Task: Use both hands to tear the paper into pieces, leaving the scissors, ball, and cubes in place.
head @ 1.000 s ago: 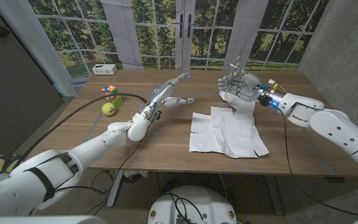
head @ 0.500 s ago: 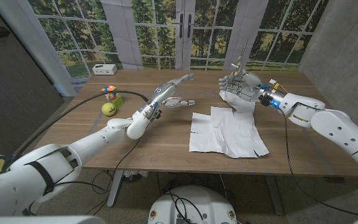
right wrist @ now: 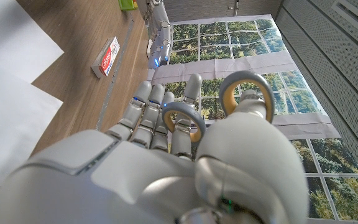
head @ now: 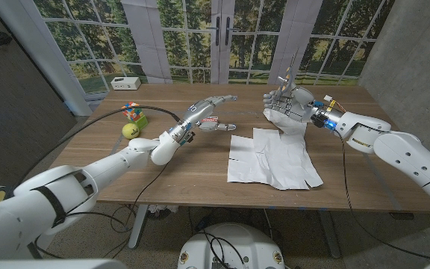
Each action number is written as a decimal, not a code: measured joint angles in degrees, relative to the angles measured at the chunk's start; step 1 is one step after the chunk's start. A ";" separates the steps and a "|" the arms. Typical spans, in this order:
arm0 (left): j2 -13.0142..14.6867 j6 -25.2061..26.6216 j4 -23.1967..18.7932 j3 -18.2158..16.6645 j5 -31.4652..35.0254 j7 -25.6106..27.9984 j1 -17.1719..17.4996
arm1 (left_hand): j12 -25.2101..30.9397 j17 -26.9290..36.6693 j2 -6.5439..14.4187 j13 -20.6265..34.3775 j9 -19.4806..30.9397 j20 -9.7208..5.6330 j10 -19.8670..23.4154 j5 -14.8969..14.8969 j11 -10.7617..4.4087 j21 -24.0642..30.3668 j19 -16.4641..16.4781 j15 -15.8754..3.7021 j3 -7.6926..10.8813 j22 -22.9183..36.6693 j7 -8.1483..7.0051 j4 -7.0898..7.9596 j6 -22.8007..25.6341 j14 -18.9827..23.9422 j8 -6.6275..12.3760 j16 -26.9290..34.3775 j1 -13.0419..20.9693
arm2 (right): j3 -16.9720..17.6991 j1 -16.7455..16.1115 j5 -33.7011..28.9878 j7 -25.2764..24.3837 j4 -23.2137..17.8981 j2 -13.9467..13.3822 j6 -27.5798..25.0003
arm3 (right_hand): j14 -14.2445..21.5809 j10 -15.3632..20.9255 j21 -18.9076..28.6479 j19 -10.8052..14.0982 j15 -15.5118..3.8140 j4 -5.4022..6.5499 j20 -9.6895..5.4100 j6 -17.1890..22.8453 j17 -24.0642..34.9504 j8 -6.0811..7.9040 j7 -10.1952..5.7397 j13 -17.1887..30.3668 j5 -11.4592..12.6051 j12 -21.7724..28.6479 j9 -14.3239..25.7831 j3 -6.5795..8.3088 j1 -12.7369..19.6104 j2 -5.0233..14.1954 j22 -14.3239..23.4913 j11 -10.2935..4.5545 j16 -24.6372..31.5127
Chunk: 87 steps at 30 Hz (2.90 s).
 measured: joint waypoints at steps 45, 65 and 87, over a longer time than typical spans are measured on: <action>-1.72 -8.21 2.24 6.57 5.71 -0.73 -3.87 | 0.00 -0.01 1.74 0.53 0.52 -0.10 0.70 1.39 -0.10 -0.92 0.71 -0.01 -1.01 -0.13 -0.28 -1.06 0.33 0.61 0.22 0.00 3.59 | 0.79 -1.30 -0.03 0.00 -0.03 0.12 0.85 | -0.01 -0.10 -0.70 0.00 0.01 0.25 0.00 0.00 -0.26 -0.49 0.00 0.01 -0.43 -0.21 0.00 -0.25 -1.06 1.05 0.00 -0.10 0.00; -2.75 -10.03 4.93 10.15 10.24 1.72 -6.72 | 0.00 -0.01 2.88 0.37 -0.59 -0.08 0.70 2.38 -0.10 -1.62 0.73 -0.01 0.28 -0.41 -0.28 -2.81 -0.93 0.61 -1.09 0.00 9.41 | 0.62 -1.22 -0.08 -0.37 0.38 0.53 0.91 | 0.15 -0.07 -0.70 0.32 0.04 0.42 0.32 0.00 -0.53 -0.49 0.00 0.01 -0.66 -0.21 0.00 -0.42 -1.97 1.19 0.00 -0.07 0.00; -6.50 -10.63 12.80 18.99 15.17 8.85 -12.42 | 0.00 -0.01 2.59 0.38 -0.97 0.10 0.49 2.89 0.11 -2.15 0.91 -0.11 0.90 -0.39 -0.29 -3.42 -1.53 0.50 -1.52 -0.39 13.72 | 0.53 -1.32 -0.17 -0.76 0.14 0.64 0.95 | 0.19 0.02 -1.14 0.31 0.01 0.20 0.32 0.00 -0.80 -0.49 0.00 0.01 -0.66 -0.22 0.00 -0.61 -1.97 1.20 0.00 0.02 0.00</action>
